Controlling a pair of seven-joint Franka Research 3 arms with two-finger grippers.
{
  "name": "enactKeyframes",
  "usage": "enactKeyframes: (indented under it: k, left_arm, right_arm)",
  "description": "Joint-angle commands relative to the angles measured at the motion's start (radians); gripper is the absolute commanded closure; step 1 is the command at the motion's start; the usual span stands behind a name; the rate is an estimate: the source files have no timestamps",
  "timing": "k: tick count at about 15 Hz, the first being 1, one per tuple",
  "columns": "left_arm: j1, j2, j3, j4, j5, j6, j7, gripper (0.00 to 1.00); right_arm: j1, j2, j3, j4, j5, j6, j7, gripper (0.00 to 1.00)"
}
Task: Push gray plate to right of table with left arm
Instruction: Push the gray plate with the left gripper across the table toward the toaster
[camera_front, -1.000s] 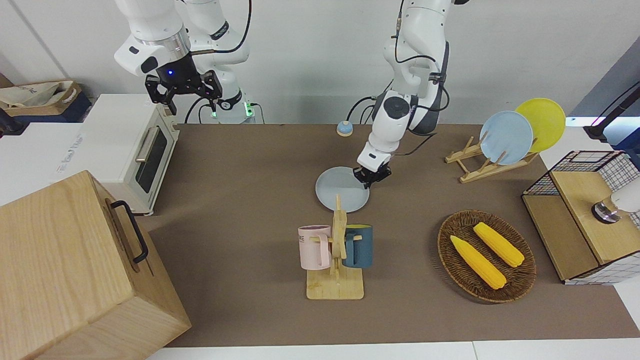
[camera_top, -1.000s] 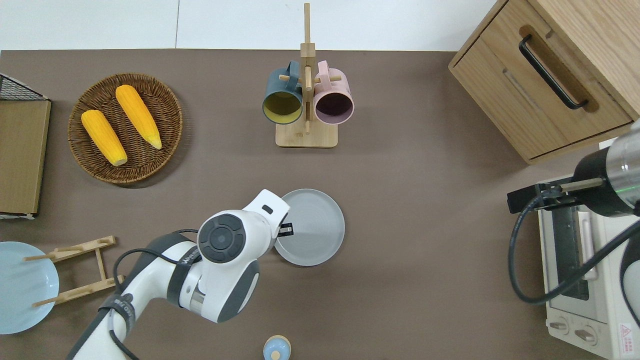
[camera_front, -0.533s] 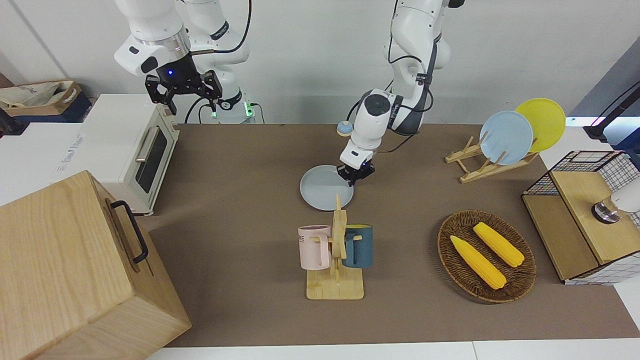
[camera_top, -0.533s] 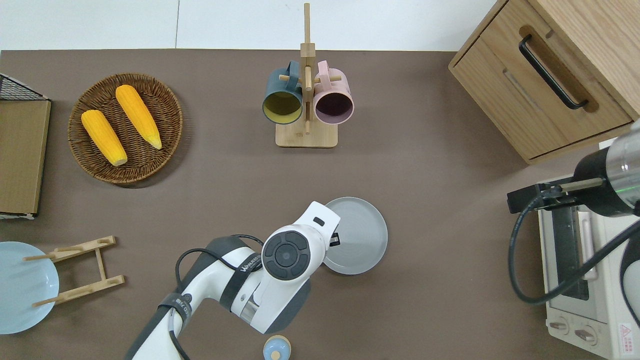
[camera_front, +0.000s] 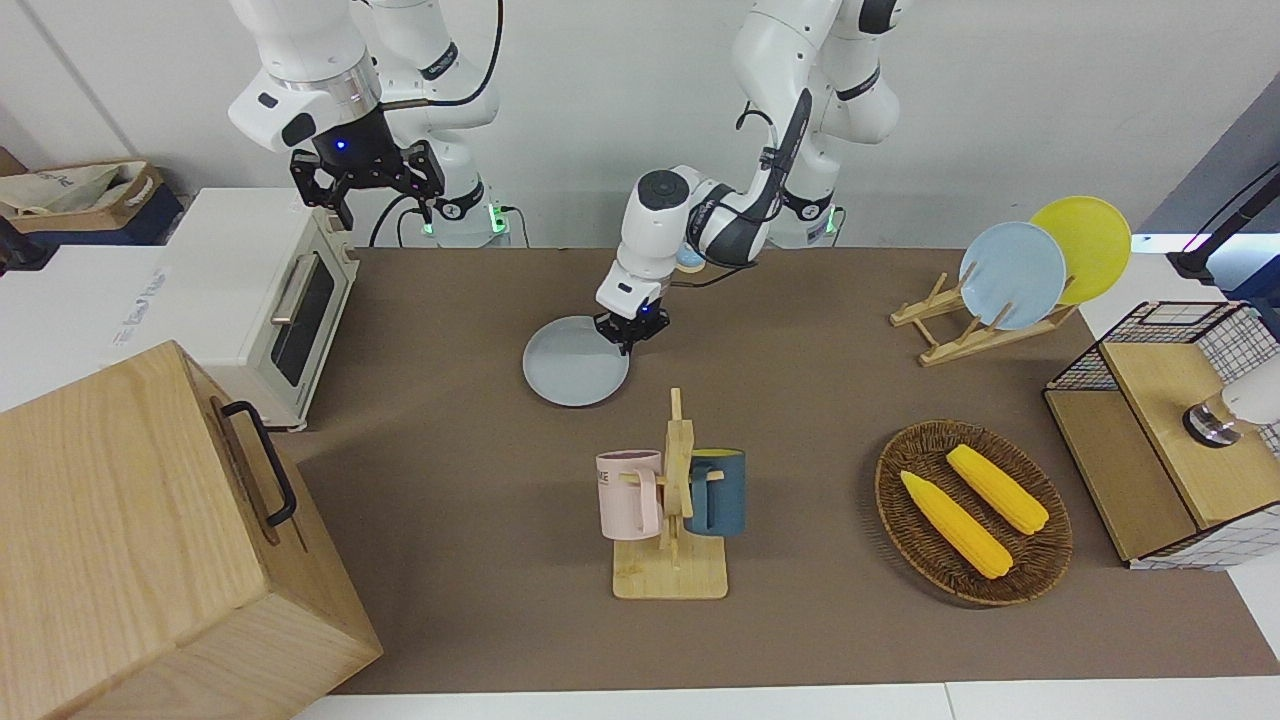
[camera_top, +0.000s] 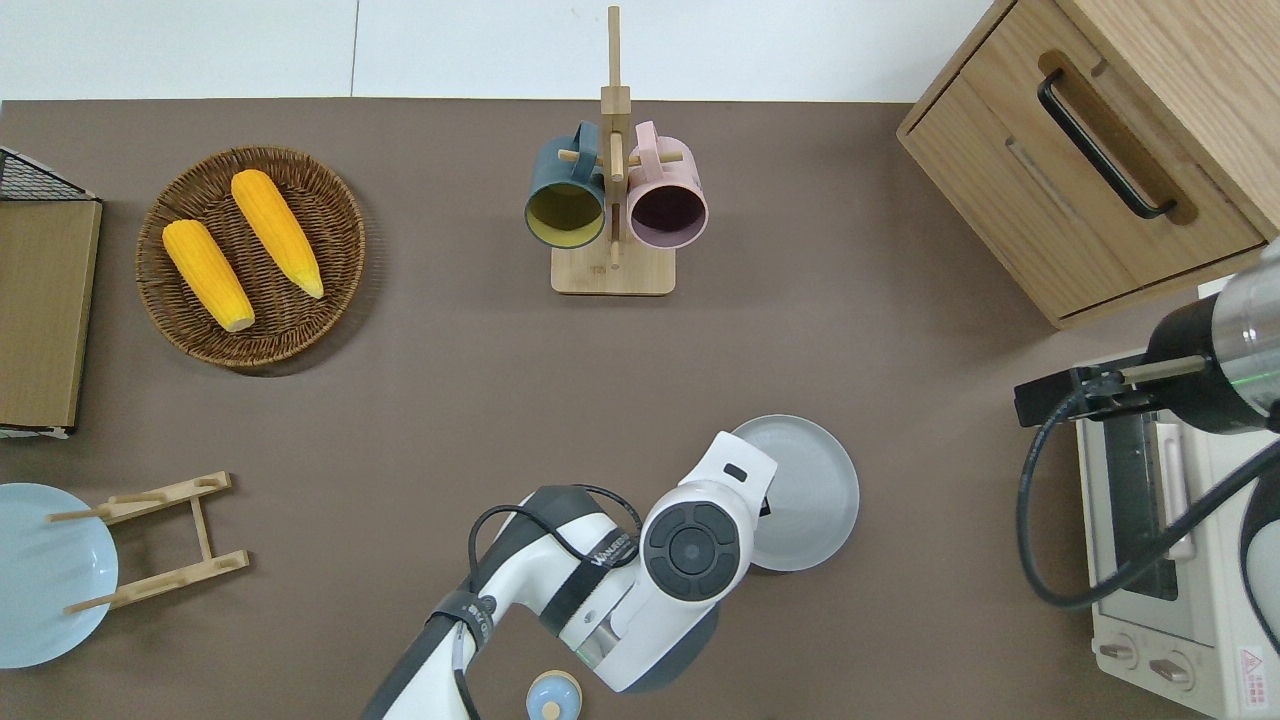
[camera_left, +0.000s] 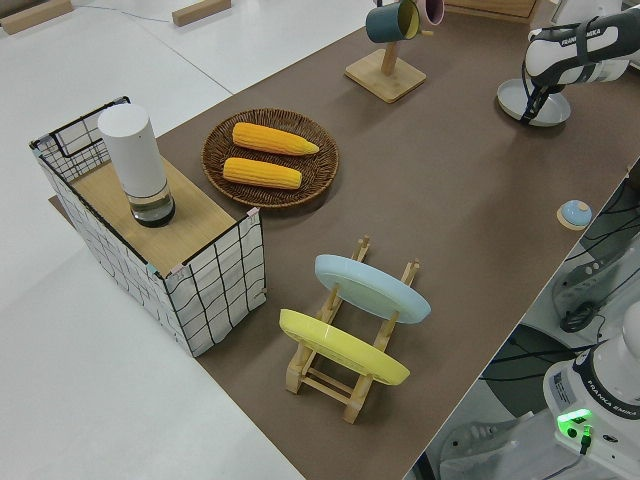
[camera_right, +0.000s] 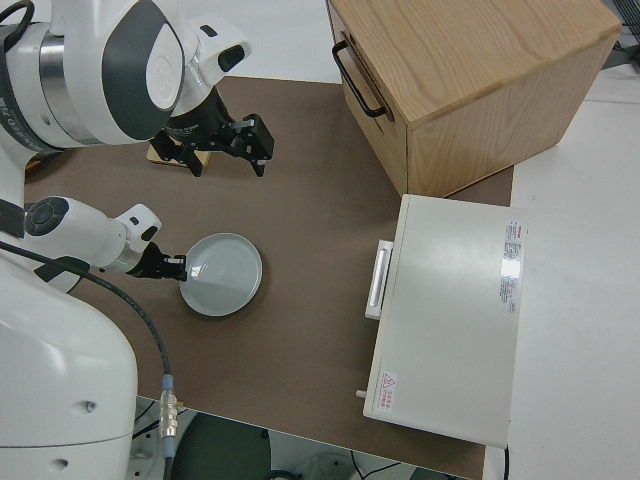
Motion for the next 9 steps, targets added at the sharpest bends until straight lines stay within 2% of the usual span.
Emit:
enactKeyframes:
  k: [1,6,7,8,9]
  left_arm:
    - [-0.053,0.072,0.013,0.094,0.025,-0.002,-0.068,1.00]
    - [-0.076,0.083,0.011,0.111,0.025,-0.002,-0.085,0.99]
    - [-0.082,0.083,0.013,0.112,0.025,-0.001,-0.094,0.85]
    - [-0.082,0.081,0.013,0.112,0.025,-0.001,-0.093,0.77]
    - [-0.082,0.080,0.013,0.114,0.026,-0.001,-0.090,0.62]
  right_arm:
    - [-0.011,-0.008,0.004,0.001,0.008,-0.012,-0.003,0.017]
    - [-0.011,-0.008,0.006,-0.001,0.008,-0.012,-0.003,0.017]
    - [-0.011,-0.008,0.004,-0.001,0.008,-0.012,-0.001,0.017]
    - [-0.011,-0.008,0.006,0.001,0.008,-0.012,-0.003,0.017]
    - [-0.011,-0.008,0.006,0.001,0.008,-0.012,-0.001,0.017]
